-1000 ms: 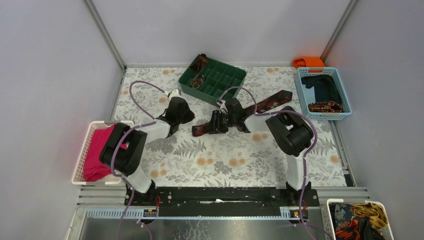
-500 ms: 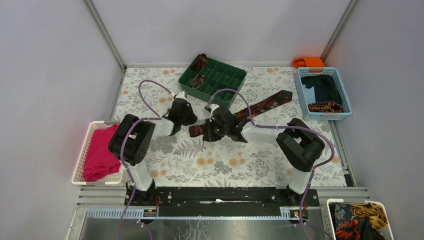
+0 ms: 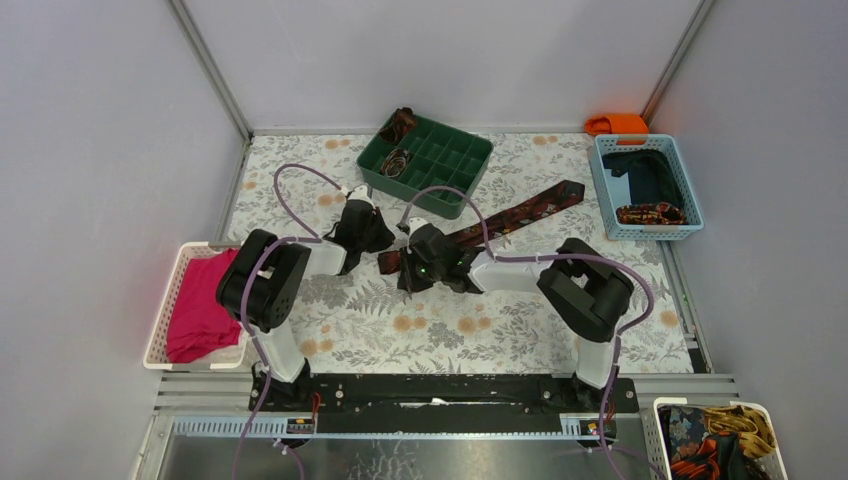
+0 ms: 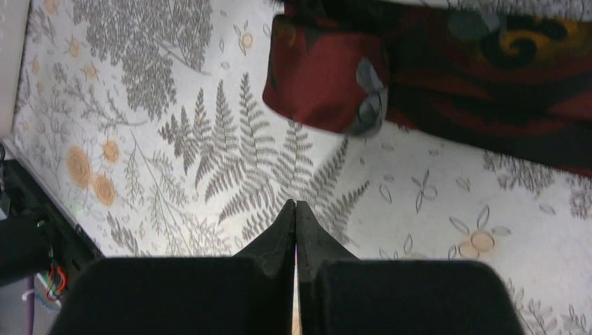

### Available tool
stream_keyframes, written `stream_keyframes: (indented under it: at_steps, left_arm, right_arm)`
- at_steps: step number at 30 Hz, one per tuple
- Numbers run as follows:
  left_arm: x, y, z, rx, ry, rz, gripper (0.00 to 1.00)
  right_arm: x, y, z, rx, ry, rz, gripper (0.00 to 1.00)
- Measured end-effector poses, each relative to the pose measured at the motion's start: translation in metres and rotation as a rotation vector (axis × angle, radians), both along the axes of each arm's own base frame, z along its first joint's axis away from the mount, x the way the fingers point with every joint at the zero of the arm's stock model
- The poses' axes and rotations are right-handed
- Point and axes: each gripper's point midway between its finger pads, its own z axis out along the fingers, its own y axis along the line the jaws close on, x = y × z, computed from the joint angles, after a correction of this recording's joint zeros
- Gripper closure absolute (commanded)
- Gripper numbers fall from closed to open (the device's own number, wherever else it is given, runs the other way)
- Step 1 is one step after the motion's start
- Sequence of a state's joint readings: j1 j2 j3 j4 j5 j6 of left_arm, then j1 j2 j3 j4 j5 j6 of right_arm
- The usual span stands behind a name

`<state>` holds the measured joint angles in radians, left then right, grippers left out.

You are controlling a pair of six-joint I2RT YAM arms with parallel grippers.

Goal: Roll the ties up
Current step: Roll the tie at the center of the board.

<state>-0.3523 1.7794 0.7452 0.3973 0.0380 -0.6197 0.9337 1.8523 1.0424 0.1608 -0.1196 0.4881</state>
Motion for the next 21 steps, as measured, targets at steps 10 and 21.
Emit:
stream_keyframes:
  at_steps: [10, 21]
  left_arm:
    - [0.001, -0.002, 0.000, -0.011, -0.001, -0.003, 1.00]
    - [0.001, -0.002, 0.000, -0.011, -0.001, -0.002, 1.00]
  right_arm:
    - [0.030, 0.012, -0.023, -0.027, -0.047, -0.101, 1.00]
    - [0.056, 0.028, -0.023, 0.058, -0.116, -0.186, 1.00]
